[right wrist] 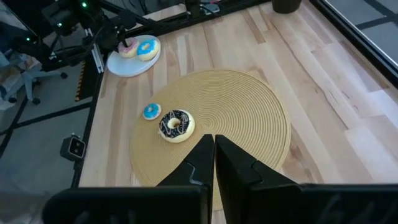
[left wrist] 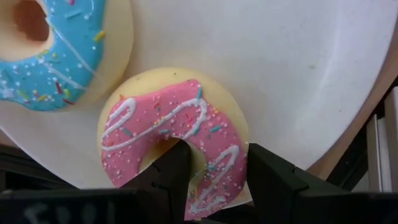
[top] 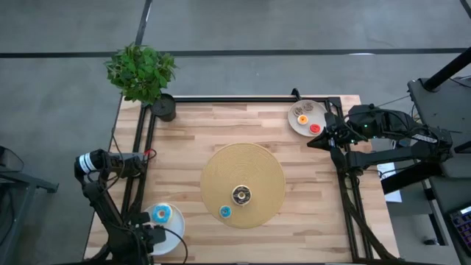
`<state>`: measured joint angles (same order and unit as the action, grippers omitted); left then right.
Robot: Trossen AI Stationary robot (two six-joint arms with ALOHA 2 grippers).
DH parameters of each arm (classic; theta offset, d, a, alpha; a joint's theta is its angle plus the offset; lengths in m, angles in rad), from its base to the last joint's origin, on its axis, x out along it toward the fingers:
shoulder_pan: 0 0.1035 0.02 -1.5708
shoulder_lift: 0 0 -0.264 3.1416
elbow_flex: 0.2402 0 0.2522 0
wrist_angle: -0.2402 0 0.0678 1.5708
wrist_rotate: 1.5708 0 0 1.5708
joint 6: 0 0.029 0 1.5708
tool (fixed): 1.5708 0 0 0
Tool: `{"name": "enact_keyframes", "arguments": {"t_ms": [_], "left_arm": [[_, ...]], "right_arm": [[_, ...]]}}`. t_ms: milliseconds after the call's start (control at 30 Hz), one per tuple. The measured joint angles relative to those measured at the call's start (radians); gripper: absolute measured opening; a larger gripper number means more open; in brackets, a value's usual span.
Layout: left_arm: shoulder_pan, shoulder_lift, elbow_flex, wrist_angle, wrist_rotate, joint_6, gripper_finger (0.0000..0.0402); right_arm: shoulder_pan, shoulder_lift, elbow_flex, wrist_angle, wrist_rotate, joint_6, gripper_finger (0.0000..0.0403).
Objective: Pick & Place donuts
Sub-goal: Put the large pink donut on the white plate
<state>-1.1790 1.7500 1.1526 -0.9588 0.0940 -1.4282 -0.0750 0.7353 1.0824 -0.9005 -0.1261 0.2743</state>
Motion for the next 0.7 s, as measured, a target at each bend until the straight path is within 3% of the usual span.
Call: {"name": "enact_keyframes", "arguments": {"t_ms": [700], "left_arm": [[0.0,0.0,0.0,0.011,0.0,-0.014,0.0136]], "right_arm": [[0.0,0.0,0.0,0.0,0.006,0.003,0.0009]]}}
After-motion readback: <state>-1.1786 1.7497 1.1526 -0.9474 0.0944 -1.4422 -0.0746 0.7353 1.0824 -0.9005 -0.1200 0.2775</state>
